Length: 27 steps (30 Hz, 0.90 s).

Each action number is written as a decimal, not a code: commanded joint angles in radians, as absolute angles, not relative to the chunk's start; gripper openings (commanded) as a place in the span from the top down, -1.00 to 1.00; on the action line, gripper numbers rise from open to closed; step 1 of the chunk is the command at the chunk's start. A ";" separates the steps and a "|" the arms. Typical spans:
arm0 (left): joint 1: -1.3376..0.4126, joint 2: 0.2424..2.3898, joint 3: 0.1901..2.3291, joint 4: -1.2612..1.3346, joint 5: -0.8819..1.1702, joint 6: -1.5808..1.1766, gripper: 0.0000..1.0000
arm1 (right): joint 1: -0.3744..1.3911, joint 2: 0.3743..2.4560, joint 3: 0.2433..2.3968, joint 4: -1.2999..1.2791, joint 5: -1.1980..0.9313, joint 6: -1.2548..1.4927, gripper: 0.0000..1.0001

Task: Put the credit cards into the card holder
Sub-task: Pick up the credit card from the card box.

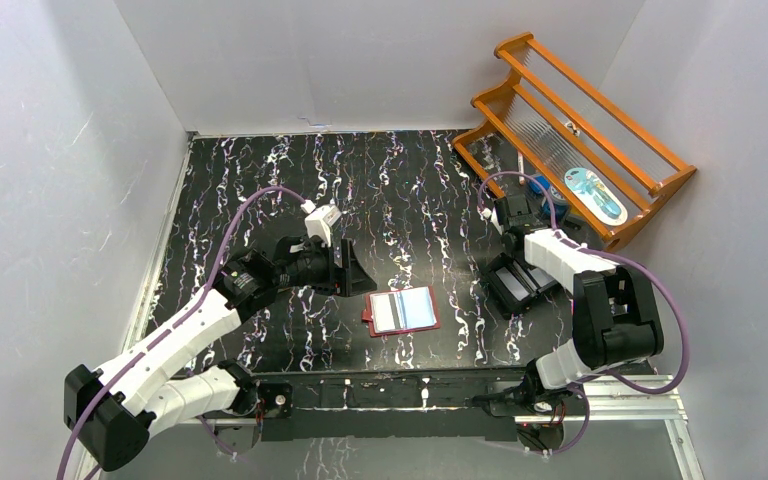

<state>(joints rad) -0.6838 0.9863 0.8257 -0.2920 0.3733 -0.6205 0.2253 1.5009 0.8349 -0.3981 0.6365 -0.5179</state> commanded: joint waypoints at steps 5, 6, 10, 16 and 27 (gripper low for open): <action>-0.684 0.959 0.820 -0.290 0.373 -0.620 -0.39 | 0.214 1.470 0.889 -0.417 0.683 -0.508 0.57; -0.684 0.960 0.821 -0.289 0.373 -0.621 -0.39 | 0.214 1.468 0.892 -0.419 0.683 -0.509 0.58; -0.684 0.964 0.819 -0.286 0.377 -0.623 -0.39 | 0.215 1.466 0.906 -0.433 0.683 -0.508 0.59; -0.684 0.968 0.815 -0.272 0.380 -0.629 -0.39 | 0.214 1.454 0.914 -0.440 0.684 -0.509 0.60; -0.684 0.966 0.809 -0.268 0.380 -0.628 -0.40 | 0.215 1.446 0.952 -0.488 0.679 -0.502 0.60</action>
